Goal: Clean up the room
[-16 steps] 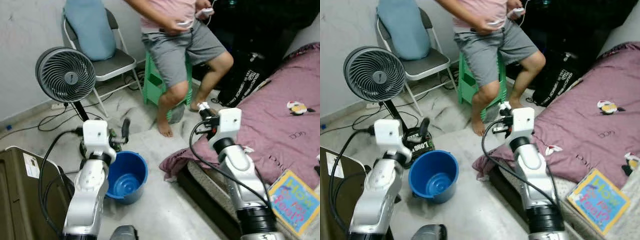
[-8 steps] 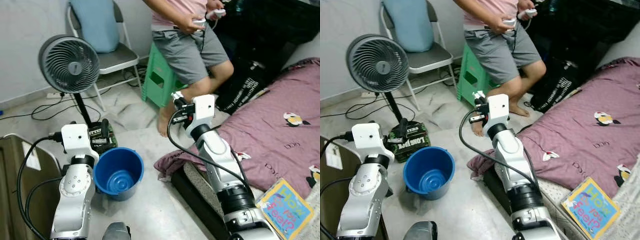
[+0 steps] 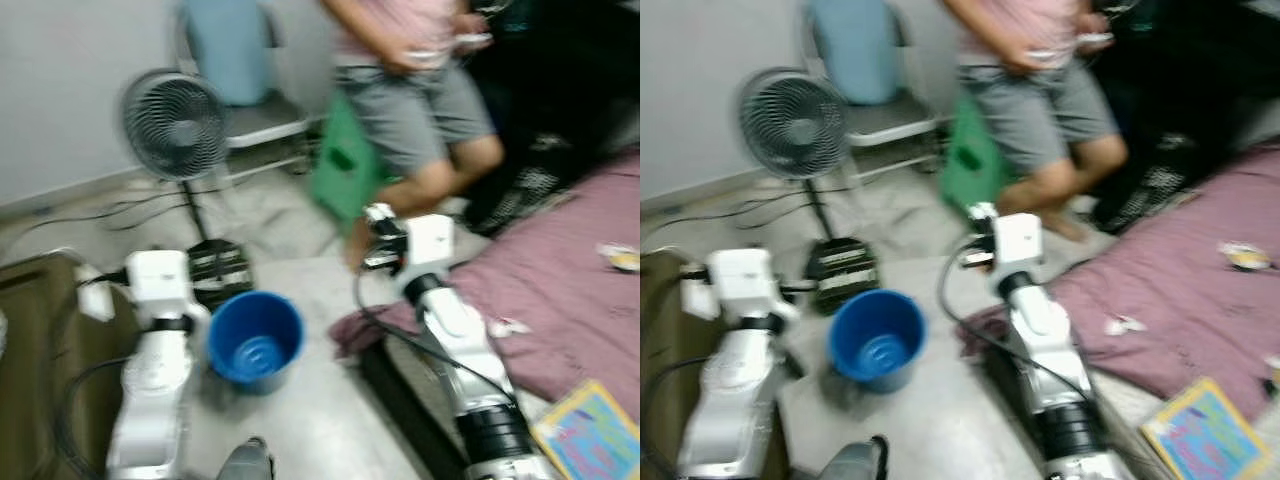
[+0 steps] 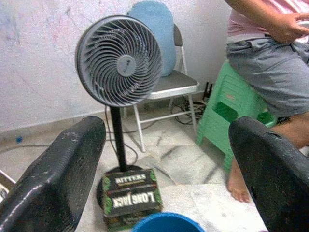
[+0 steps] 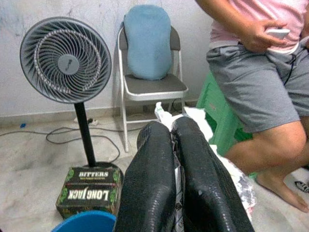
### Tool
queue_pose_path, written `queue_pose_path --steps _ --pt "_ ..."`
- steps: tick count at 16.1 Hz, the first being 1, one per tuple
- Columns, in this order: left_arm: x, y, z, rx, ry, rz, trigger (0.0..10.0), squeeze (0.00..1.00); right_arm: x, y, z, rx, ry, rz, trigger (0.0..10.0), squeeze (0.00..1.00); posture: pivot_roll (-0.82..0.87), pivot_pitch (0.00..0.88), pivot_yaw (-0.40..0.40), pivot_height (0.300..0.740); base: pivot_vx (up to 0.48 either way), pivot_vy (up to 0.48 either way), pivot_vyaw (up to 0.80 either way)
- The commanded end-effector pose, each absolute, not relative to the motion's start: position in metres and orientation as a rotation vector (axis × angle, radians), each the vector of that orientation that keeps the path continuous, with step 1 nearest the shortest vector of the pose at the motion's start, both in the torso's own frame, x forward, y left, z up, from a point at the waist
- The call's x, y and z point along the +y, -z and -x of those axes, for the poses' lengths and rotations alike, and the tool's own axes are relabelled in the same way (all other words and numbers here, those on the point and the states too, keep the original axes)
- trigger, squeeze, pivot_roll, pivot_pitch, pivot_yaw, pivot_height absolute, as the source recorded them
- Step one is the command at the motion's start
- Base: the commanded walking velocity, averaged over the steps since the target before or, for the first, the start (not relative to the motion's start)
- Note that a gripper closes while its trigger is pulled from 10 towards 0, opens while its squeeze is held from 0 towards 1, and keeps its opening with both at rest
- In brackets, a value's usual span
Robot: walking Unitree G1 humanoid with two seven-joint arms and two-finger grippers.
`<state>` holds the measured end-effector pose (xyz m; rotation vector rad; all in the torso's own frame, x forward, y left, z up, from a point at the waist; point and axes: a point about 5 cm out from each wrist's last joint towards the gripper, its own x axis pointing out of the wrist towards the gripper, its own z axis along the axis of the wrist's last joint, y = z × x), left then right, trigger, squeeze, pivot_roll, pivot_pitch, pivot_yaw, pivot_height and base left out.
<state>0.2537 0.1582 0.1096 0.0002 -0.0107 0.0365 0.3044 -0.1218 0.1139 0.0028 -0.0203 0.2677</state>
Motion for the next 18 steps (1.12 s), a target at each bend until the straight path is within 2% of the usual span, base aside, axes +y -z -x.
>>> queue_pose_path --steps 1,4,7,11,15,18 --pt "0.157 -0.114 -0.262 -0.023 -0.016 -0.011 10.0 0.00 -0.124 -0.118 -0.308 -0.031 -0.242 -0.014 10.0 0.00 0.04 0.000 -0.027 0.740 0.000 0.000 0.69" --pt "0.160 -0.122 -0.274 -0.049 -0.005 -0.012 10.0 0.00 -0.118 -0.123 -0.313 -0.046 -0.241 -0.014 10.0 0.00 0.02 0.000 -0.011 0.740 0.000 0.000 0.73" --pt "0.154 -0.119 -0.268 -0.032 0.008 0.038 10.0 0.00 -0.120 -0.126 -0.306 -0.054 -0.227 -0.028 10.0 0.00 0.02 0.000 -0.004 0.740 0.000 0.000 0.80" --pt "0.154 -0.120 -0.267 -0.021 0.016 0.054 10.0 0.00 -0.132 -0.119 -0.308 -0.028 -0.185 -0.032 10.0 0.00 0.03 0.013 0.006 0.740 0.000 0.000 0.00" --pt "0.151 -0.120 -0.264 -0.025 0.052 0.027 10.0 0.00 -0.131 -0.121 -0.308 -0.026 -0.185 -0.034 10.0 0.00 0.03 0.030 0.002 0.740 0.000 0.000 0.00" --pt "0.150 -0.121 -0.265 -0.023 0.040 0.067 10.0 0.00 -0.131 -0.121 -0.309 -0.023 -0.192 -0.031 10.0 0.00 0.03 0.031 -0.007 0.740 0.000 0.000 0.00"
